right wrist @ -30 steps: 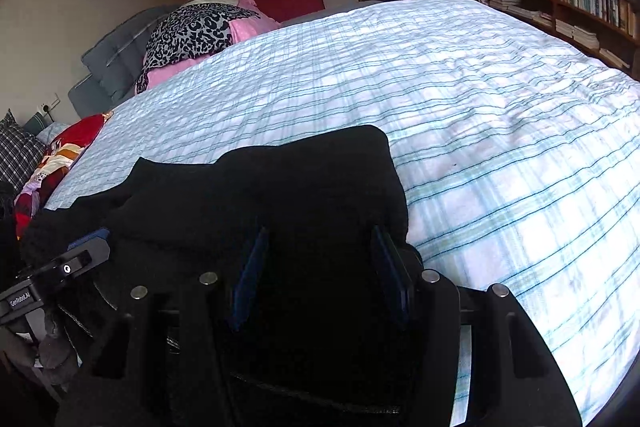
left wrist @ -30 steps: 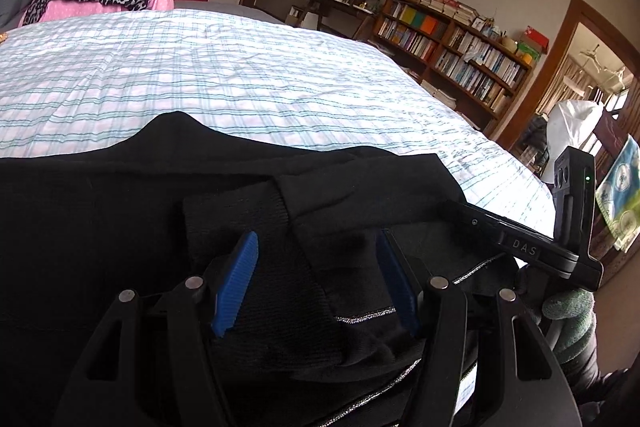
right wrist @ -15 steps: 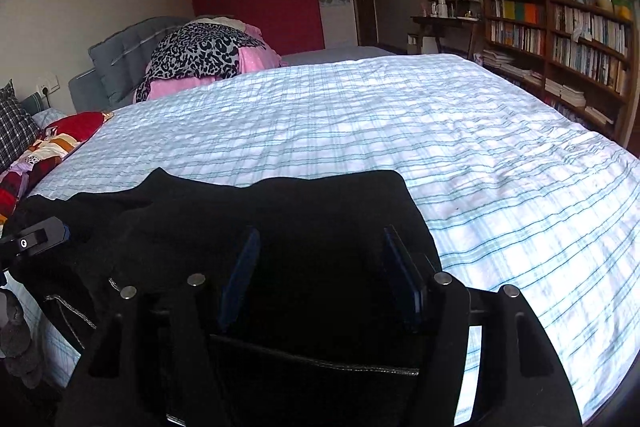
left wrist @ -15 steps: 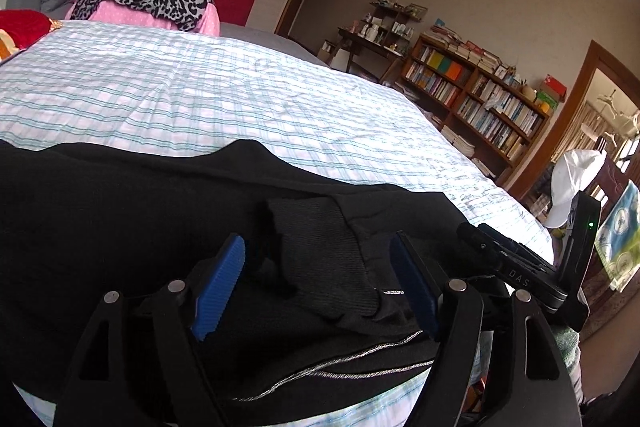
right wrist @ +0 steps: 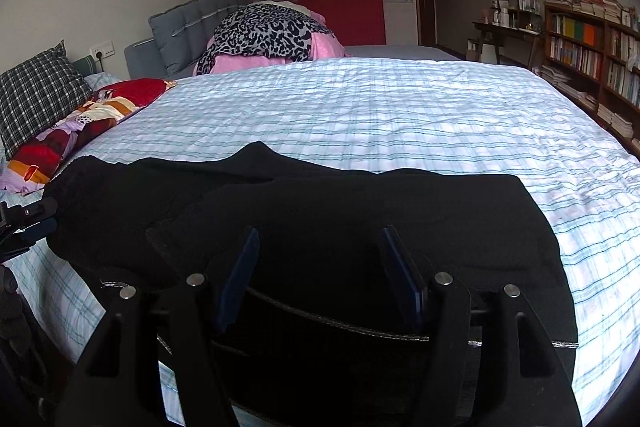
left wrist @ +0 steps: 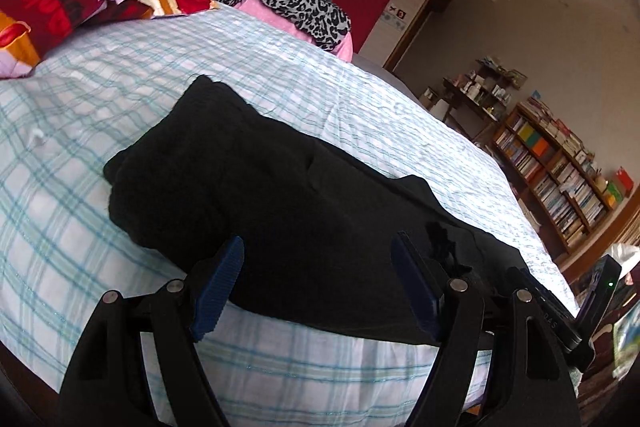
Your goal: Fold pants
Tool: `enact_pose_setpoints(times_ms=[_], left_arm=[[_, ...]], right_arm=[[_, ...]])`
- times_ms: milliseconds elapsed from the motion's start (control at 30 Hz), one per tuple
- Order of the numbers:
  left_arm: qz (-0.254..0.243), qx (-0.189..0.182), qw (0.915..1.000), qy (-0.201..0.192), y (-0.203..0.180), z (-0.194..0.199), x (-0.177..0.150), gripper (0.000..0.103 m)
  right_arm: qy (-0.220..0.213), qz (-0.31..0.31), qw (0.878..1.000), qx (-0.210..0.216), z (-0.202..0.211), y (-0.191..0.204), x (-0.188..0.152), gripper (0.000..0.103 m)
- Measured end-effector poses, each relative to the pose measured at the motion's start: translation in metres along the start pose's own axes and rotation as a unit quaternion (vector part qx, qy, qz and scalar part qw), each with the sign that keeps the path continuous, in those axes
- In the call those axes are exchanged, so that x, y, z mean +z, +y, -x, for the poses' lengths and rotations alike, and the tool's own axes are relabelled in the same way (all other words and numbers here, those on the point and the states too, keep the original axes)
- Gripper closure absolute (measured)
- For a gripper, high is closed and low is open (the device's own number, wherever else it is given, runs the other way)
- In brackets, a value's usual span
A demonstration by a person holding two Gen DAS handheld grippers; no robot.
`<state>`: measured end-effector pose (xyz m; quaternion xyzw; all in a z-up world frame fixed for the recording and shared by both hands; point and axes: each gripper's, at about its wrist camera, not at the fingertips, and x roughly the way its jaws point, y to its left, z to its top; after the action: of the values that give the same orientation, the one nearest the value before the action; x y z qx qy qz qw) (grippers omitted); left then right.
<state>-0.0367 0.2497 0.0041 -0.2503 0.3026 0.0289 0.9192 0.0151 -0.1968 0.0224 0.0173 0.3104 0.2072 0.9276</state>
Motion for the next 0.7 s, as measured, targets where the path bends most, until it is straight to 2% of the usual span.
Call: enact_pose_setpoints(times_ms=[100,233,333,467,567,700], left_arm=[[0.013,-0.013,0.9998,-0.01,0.01,0.017,-0.002,0.028],[0.002,-0.011,0.9993,-0.036,0.01,0.036,0.0,0.028],[0.015,0.024,0.9983,-0.051,0.02,0.044,-0.001,0.028],[0.059,0.041,0.9966,-0.039,0.047,0.032,0.0,0.028],[0.105,0.039,0.9935,-0.021,0.066,0.012,-0.003,0.027],[0.107,0.031,0.9931,-0.039,0.065,0.006,0.002,0.025]], right_arm=[[0.002,0.014,1.0,0.008,-0.003,0.015,0.0,0.038],[0.008,0.029,0.999,0.015,-0.007,0.03,-0.002,0.038],[0.014,0.034,0.999,0.017,-0.012,0.037,-0.004,0.038],[0.022,0.03,0.999,0.018,-0.019,0.038,-0.008,0.037],[0.022,0.026,0.999,0.019,-0.02,0.036,-0.009,0.037],[0.022,0.023,0.999,0.022,-0.022,0.035,-0.01,0.036]])
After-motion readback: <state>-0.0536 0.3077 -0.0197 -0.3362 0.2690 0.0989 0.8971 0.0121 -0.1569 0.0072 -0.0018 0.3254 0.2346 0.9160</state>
